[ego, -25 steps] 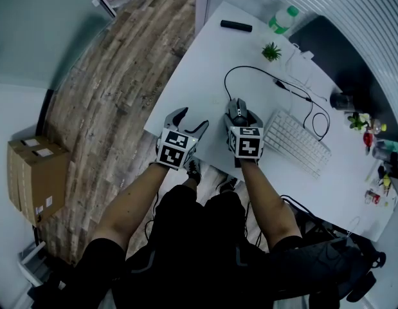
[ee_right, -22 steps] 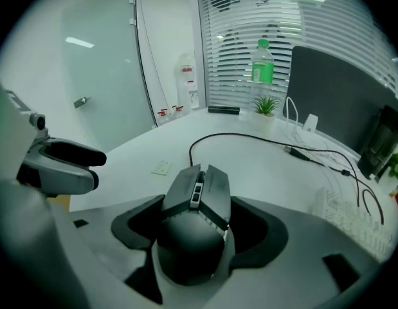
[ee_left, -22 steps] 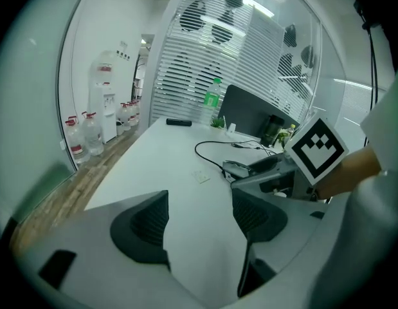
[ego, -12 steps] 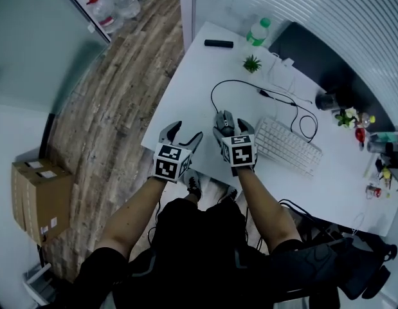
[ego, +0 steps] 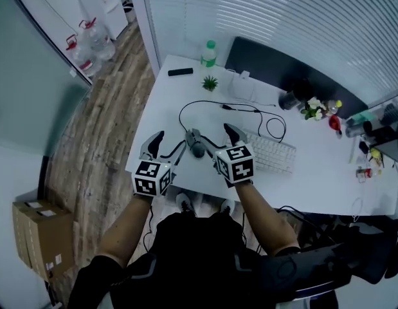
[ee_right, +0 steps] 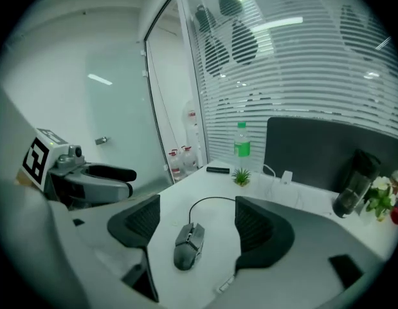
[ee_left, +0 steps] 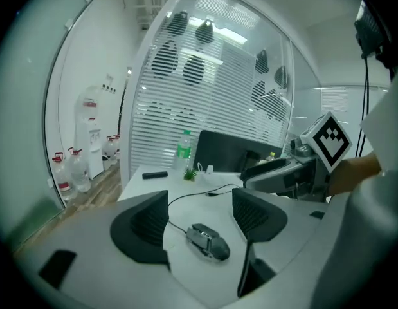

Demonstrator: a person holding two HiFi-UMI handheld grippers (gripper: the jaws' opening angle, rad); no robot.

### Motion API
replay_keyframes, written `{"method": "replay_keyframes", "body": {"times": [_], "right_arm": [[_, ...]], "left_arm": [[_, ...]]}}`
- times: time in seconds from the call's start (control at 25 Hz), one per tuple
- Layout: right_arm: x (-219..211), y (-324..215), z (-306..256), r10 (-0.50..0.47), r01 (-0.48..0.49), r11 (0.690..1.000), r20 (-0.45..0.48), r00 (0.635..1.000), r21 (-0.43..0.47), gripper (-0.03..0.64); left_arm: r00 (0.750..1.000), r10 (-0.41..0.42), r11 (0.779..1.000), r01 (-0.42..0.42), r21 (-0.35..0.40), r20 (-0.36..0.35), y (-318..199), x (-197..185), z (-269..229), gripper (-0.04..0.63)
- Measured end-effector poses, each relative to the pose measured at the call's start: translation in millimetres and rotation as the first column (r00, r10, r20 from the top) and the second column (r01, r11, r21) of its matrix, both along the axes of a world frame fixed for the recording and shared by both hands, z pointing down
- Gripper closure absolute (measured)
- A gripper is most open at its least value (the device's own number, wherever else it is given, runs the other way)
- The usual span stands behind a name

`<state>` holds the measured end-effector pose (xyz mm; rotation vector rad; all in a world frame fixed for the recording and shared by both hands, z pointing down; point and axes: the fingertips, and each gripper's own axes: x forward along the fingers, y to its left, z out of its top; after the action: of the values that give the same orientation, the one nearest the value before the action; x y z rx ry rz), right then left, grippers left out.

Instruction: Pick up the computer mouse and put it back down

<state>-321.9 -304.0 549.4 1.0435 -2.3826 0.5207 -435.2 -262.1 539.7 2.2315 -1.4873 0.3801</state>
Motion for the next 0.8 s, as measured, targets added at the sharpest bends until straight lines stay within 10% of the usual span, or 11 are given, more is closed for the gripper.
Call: {"method": "replay_keyframes", "body": {"times": [0.48,0.8], "right_arm": [[111,14,-114,0.081,-0.090,0.985,0.066,0.995,0.149,0.271],[194,31,-159,0.168,-0.185,0.955,0.093,0.981,0.230,0.279]], "left_arm": [[0.987,0.105,0.967,-0.129,0.219,0.119,-25,98,-114,0.270],[0.978,0.204,0.936,-0.208,0.282,0.044,-22,175,-161,0.270]]}}
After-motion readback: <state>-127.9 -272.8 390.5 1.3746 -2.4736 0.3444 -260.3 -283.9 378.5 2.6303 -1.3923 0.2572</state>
